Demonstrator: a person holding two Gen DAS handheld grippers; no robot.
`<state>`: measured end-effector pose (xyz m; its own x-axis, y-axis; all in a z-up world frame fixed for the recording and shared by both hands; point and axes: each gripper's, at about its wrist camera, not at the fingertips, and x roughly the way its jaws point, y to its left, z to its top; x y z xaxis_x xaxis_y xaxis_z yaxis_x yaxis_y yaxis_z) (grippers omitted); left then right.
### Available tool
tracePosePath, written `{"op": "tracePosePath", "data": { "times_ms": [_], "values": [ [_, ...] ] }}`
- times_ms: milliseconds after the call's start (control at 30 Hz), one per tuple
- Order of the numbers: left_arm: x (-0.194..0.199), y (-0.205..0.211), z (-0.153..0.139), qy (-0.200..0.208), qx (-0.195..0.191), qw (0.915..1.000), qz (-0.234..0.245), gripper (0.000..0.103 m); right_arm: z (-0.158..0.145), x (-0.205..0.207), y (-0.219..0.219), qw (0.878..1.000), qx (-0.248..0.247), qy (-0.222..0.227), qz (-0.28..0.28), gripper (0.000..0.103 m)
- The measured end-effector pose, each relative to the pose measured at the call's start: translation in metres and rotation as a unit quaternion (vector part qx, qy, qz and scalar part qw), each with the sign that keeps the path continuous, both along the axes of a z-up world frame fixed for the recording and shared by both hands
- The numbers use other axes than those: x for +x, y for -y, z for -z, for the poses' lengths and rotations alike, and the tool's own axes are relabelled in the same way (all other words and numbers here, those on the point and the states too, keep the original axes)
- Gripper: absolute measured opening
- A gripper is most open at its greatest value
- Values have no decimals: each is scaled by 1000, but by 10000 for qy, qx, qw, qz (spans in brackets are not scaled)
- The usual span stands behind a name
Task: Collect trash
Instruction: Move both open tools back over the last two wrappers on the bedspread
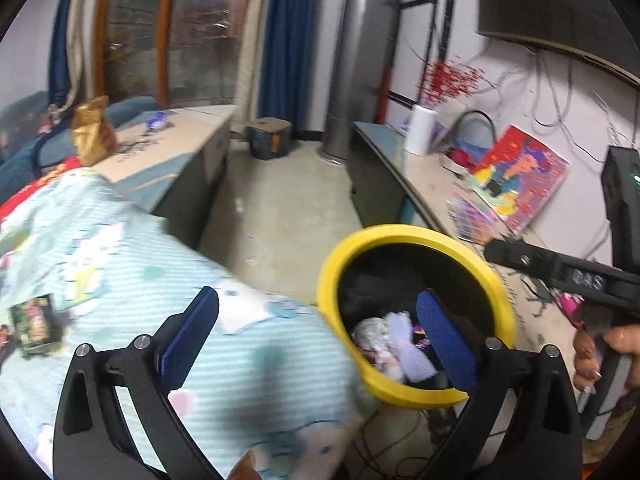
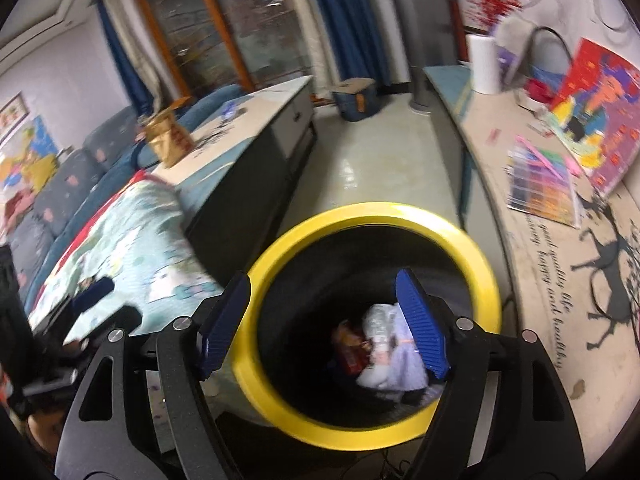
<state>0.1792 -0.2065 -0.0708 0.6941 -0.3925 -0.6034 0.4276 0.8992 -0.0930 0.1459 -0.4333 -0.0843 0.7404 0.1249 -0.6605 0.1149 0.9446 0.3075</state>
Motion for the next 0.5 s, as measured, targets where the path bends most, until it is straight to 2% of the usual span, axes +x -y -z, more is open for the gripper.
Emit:
{"op": "tracePosePath", "data": {
  "times_ms": [200,500],
  "values": [
    [-1,-36,-15,200,-79,9986,-488,96,-13,-3,-41,9980,-210,280,-529,68],
    [-4,-90,-30,411,-140,9931,-1093,96,-23,-2,-96,9904,-491,444,-1217,69]
  ]
}}
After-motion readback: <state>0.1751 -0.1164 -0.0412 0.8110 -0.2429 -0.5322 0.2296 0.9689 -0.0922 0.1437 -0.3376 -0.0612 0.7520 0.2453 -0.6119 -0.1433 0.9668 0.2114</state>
